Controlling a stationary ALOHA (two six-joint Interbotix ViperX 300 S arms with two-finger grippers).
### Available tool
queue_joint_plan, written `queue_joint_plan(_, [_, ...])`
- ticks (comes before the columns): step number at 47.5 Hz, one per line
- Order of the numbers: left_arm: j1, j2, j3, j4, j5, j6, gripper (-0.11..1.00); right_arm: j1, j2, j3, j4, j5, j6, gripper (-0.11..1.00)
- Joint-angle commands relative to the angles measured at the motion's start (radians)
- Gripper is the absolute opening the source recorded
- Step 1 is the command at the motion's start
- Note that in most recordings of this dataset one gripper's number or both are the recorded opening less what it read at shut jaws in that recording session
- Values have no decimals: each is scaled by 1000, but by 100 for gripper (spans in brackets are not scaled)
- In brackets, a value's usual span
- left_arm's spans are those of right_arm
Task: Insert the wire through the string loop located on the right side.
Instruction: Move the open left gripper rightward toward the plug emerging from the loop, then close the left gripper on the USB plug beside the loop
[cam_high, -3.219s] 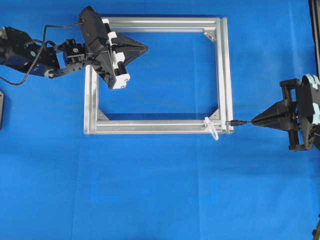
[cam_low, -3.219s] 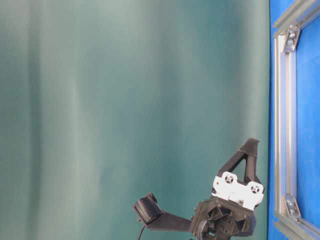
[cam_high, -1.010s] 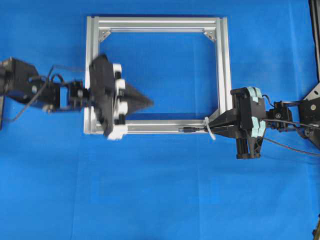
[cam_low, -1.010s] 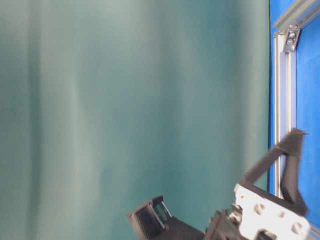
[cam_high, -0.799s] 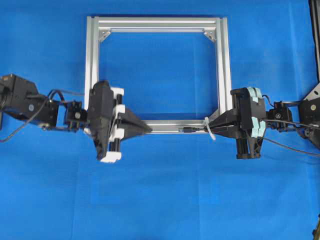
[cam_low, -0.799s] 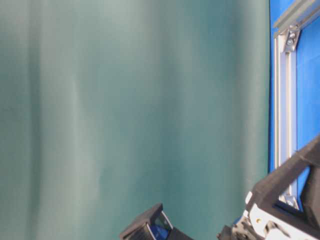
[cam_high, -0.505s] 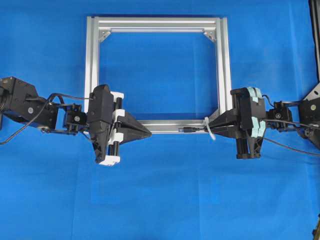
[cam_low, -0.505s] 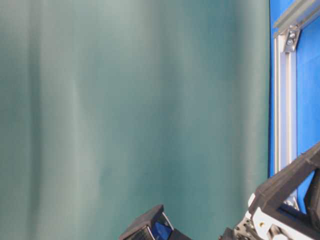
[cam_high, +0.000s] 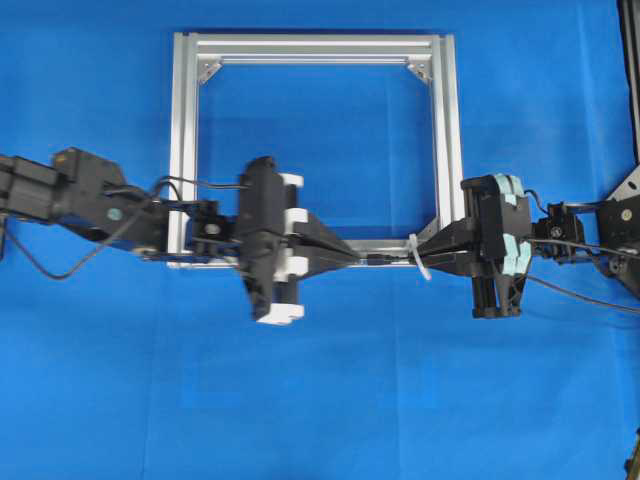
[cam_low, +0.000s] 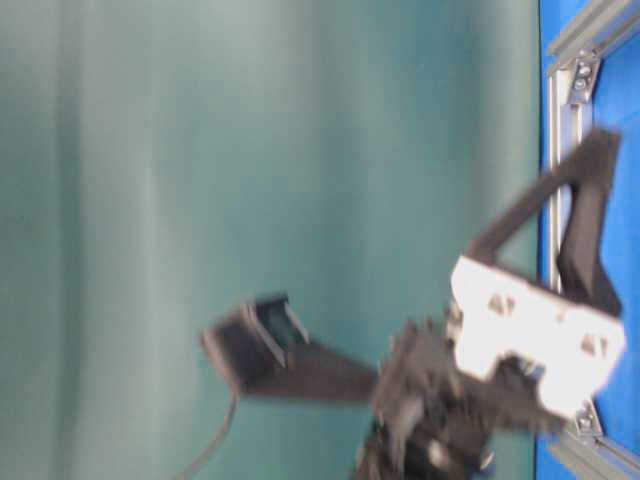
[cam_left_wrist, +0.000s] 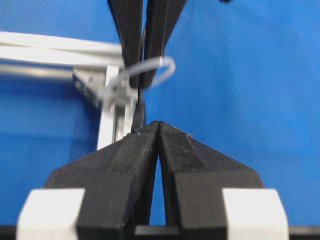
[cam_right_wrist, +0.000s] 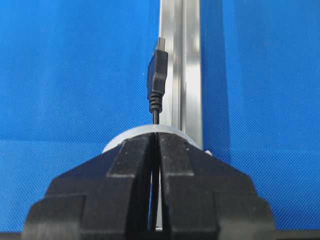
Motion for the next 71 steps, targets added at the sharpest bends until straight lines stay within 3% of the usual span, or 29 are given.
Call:
queue_joint_plan(1, [14, 9, -91, 3, 57, 2, 0, 3, -6, -14, 0, -8, 0, -4])
queue_joint_plan(10, [25, 43, -169, 3, 120, 2, 0, 3, -6, -12, 0, -8, -2, -4])
queue_joint_plan(37, [17, 46, -161, 3, 124, -2, 1, 3, -8, -12, 0, -8, -2, -4])
queue_joint_plan(39, [17, 46, -160, 3, 124, -2, 4, 3, -6, -12, 0, -8, -2, -4])
queue_joint_plan(43, [17, 46, -156, 3, 124, -5, 22, 3, -6, -12, 0, -8, 0, -4])
queue_joint_plan(51, [17, 44, -155, 3, 124, -3, 73, 3, -6, -12, 0, -6, 0, -4])
queue_joint_plan(55, [17, 44, -156, 5, 124, -5, 89, 3, -6, -12, 2, -6, -2, -4])
queue_joint_plan(71, [17, 86, -161, 3, 121, -3, 88, 3, -6, -11, 0, -6, -2, -4])
